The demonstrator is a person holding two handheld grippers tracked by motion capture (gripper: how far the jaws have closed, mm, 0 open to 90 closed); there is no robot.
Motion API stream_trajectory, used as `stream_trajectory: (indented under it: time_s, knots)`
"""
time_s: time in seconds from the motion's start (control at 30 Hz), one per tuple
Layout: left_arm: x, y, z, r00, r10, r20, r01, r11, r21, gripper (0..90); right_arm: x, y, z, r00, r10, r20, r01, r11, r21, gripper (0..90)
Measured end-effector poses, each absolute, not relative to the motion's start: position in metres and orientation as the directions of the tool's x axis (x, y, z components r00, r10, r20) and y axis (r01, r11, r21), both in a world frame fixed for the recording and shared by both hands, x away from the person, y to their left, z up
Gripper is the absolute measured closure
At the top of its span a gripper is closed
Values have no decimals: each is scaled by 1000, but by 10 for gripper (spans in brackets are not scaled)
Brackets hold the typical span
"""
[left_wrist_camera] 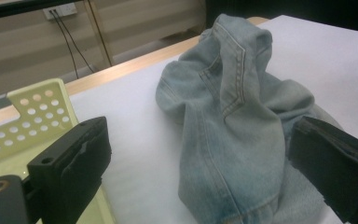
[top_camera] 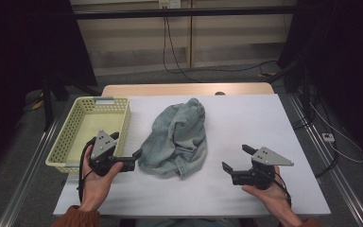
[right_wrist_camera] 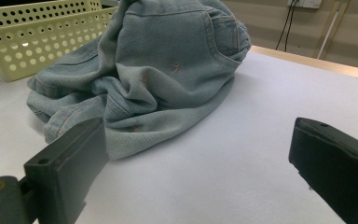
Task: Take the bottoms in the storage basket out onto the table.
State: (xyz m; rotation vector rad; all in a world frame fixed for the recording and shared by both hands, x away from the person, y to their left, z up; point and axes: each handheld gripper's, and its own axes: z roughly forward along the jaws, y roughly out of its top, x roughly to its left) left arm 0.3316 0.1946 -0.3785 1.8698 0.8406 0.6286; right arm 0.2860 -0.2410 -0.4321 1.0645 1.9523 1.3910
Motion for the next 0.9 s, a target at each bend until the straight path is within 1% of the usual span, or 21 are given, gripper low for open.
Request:
stream_trajectory:
  time_s: [0.23, 0.33, 0.53, 0.6, 0.67, 0.9]
  knots:
    - [324, 197, -389, 635, 769, 67, 296, -322, 899, 57, 286, -241, -432, -562, 827, 34, 302, 167, 938, 42]
    - [321, 199, -394, 629, 776, 38, 314, -299, 901, 57, 286, -241, -432, -563, 826, 33, 302, 168, 938, 42]
    - [316, 202, -404, 632, 774, 31, 329, -305, 894, 56, 286, -240, -432, -566, 824, 32, 301, 170, 938, 44]
    - [315, 204, -406, 621, 784, 19, 329, -282, 901, 56, 286, -241, -432, -565, 825, 32, 301, 170, 938, 44]
    - [313, 205, -407, 611, 791, 30, 325, -285, 902, 56, 286, -241, -432, -567, 823, 30, 299, 171, 939, 44]
    - [316, 206, -411, 606, 795, 11, 338, -270, 902, 56, 285, -241, -432, -567, 823, 33, 301, 170, 939, 47]
